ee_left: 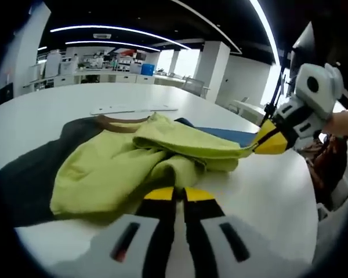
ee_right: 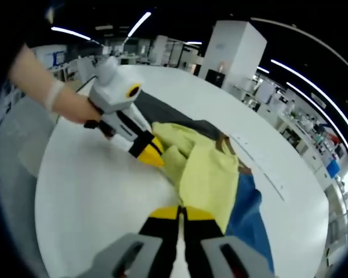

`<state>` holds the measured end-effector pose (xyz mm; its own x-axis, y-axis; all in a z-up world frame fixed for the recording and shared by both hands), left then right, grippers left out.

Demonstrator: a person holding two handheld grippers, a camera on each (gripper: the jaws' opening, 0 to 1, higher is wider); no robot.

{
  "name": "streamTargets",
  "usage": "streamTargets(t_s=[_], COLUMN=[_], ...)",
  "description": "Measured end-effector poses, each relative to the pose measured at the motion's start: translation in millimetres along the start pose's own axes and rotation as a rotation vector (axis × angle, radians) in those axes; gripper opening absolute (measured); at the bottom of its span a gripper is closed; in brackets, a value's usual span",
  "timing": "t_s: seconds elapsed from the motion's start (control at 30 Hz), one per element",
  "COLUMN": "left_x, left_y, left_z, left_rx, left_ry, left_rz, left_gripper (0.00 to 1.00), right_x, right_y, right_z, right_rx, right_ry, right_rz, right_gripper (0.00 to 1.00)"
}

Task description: Fold the garment on the visible template until the final outline fits inside the template.

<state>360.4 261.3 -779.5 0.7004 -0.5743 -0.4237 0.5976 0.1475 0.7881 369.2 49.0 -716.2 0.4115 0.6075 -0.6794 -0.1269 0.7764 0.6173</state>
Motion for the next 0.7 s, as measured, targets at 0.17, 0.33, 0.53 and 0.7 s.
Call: streamTargets(t_s=[0.17, 0.33, 0.53, 0.7], left_x=[-1.9, -9.7, -35.7, -61.6], left_y=[1.0, 4.7, 9.8, 11.2], left_z=[1.2, -0.7, -7.6, -13.6], left_rx=[-0.009, -0.032, -0.012, -0.033], left_ry=[0.002, 0.003, 0.026, 0.045], left_rz=[-0.006, -0.005, -0.023, -0.018], left_gripper=[0.0, 0.0, 0.0, 0.0], right_x=[-3.3, -11.2, -27.2, -39.5], right_y=[-0.4, 0.5, -4.2, -10.4], right_z=[-0.3, -0.1, -5.2, -16.2], right_rx=[0.0, 0.004, 0.024, 0.039], right_ry=[-0.008, -0.021, -0.029, -0.027], right_rz=[0.002, 0.007, 0.009, 0.005], right_gripper=[0.0, 0.0, 0.0, 0.0])
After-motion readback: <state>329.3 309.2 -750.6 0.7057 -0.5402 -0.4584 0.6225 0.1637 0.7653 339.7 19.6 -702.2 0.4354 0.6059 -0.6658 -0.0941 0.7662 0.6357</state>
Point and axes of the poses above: the point that each gripper's makers call its tool centre point, and the gripper's own axes: x roughly forward along the fingers, z roughly to its right, y roughly out of its top, the point moved 10 cm from there along -x, roughly backward along the fingers, and after that the axes turned 14 degrees about -x, right-handed, at the moved point
